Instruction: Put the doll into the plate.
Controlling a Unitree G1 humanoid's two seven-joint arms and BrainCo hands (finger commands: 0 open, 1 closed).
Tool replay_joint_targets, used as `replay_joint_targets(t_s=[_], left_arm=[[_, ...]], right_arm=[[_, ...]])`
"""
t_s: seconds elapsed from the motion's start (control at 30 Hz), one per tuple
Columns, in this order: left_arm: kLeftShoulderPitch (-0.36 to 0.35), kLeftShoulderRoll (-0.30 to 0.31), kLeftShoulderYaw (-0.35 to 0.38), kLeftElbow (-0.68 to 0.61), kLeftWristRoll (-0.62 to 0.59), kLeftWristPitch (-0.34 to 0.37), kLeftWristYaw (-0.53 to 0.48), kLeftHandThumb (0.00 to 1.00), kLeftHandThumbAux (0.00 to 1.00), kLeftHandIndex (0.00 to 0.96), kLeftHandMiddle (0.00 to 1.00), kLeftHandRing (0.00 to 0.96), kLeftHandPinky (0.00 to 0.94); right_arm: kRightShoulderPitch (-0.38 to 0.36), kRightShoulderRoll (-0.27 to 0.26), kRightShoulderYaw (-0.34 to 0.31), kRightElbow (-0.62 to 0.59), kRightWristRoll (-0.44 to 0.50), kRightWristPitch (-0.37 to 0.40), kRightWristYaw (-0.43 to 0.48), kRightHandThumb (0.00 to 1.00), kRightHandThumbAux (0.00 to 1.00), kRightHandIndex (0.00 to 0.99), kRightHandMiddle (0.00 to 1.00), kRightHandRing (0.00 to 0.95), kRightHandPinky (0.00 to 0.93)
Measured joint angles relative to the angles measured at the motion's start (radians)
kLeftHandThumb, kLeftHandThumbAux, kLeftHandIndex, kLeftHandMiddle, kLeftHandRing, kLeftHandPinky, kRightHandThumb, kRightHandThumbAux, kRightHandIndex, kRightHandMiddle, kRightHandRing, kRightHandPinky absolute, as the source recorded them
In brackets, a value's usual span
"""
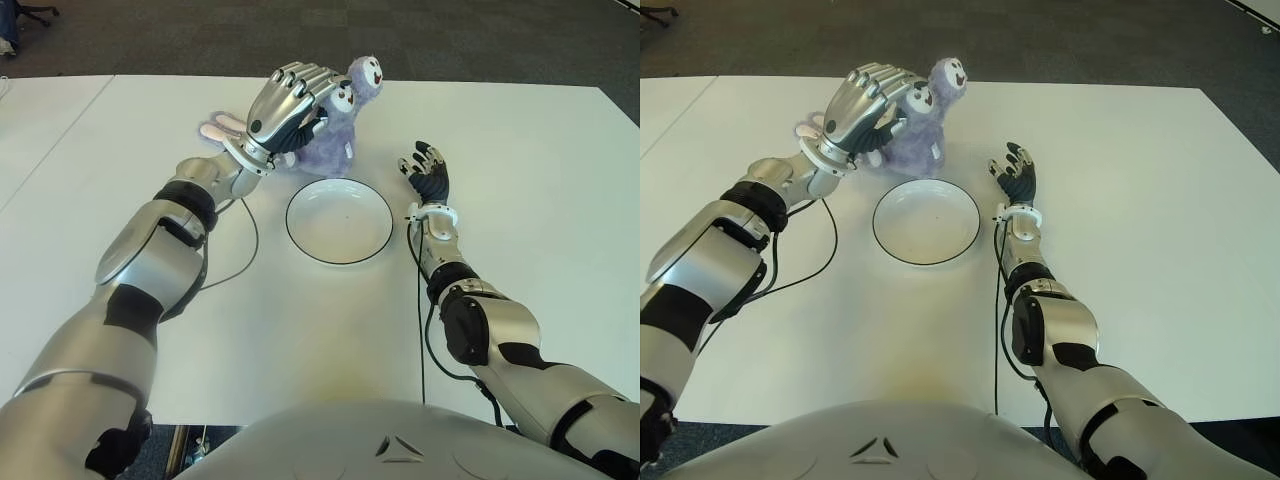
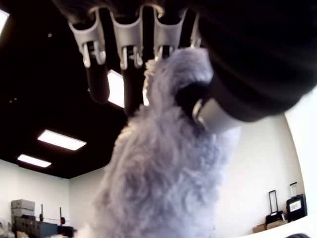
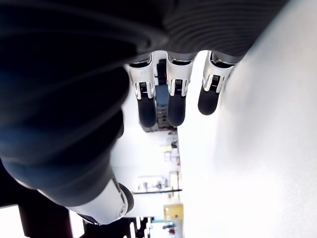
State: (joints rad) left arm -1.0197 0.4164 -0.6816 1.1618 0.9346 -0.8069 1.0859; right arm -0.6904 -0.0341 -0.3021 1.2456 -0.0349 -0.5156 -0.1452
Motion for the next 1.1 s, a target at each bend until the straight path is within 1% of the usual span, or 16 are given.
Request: replay_joint_targets(t_s=[0.13, 0.23, 0.27, 0.47, 0.77, 0.97, 1.0, 1.07, 1.1], left_arm=[[-0.021, 0.017, 0.006, -0.024, 0.000, -0.041, -0.001, 0.723, 0.699, 0.440, 0.860, 0.849, 0.844], [-0.041, 0.028, 0.013, -0.034, -0.001, -0.055, -0.001, 0.723, 0.699, 0.441, 0.862, 0.851, 0.846], [-0.047, 0.030, 0.014, -0.037, -0.001, -0.059, -0.001, 0.723, 0.698, 0.441, 0.867, 0.854, 0.852], [-0.069, 0.041, 0.015, -0.054, 0.002, -0.062, -0.001, 0.722, 0.698, 0.441, 0.869, 0.853, 0.850], [-0.069, 0.043, 0.015, -0.065, 0.012, -0.072, 0.000, 0.722, 0.698, 0.441, 0.863, 0.847, 0.848], [-0.069, 0.046, 0.013, -0.084, 0.038, -0.072, 0.013, 0.722, 0.698, 0.441, 0.866, 0.850, 0.852], [-0.069, 0.047, 0.012, -0.088, 0.042, -0.072, 0.017, 0.722, 0.698, 0.441, 0.867, 0.850, 0.852], [-0.069, 0.048, 0.011, -0.096, 0.051, -0.072, 0.027, 0.722, 0.698, 0.441, 0.867, 0.850, 0.851], [-0.069, 0.048, 0.010, -0.099, 0.056, -0.072, 0.033, 0.722, 0.698, 0.441, 0.865, 0.848, 0.848]], right_arm=[[0.000, 0.000, 0.000, 0.000, 0.000, 0.000, 0.000, 0.426, 0.874, 0.196, 0.132, 0.101, 0.119], [0.000, 0.000, 0.000, 0.000, 0.000, 0.000, 0.000, 0.429, 0.875, 0.195, 0.134, 0.105, 0.123], [0.000, 0.000, -0.001, 0.000, 0.001, 0.000, 0.001, 0.425, 0.874, 0.186, 0.134, 0.106, 0.111], [0.000, -0.001, -0.001, 0.000, 0.001, 0.000, 0.001, 0.430, 0.872, 0.193, 0.140, 0.114, 0.121], [0.000, -0.001, -0.001, 0.000, 0.001, 0.000, 0.003, 0.438, 0.866, 0.194, 0.141, 0.107, 0.099], [0.000, -0.002, 0.002, 0.000, 0.000, 0.000, 0.000, 0.413, 0.879, 0.185, 0.134, 0.097, 0.090], [0.000, -0.003, 0.003, 0.000, 0.000, 0.000, 0.000, 0.413, 0.881, 0.188, 0.135, 0.102, 0.108], [0.000, -0.003, 0.004, 0.000, 0.000, 0.001, 0.000, 0.415, 0.881, 0.191, 0.138, 0.105, 0.113], [0.000, -0.003, 0.004, 0.000, 0.000, 0.001, 0.000, 0.431, 0.877, 0.200, 0.141, 0.110, 0.122]])
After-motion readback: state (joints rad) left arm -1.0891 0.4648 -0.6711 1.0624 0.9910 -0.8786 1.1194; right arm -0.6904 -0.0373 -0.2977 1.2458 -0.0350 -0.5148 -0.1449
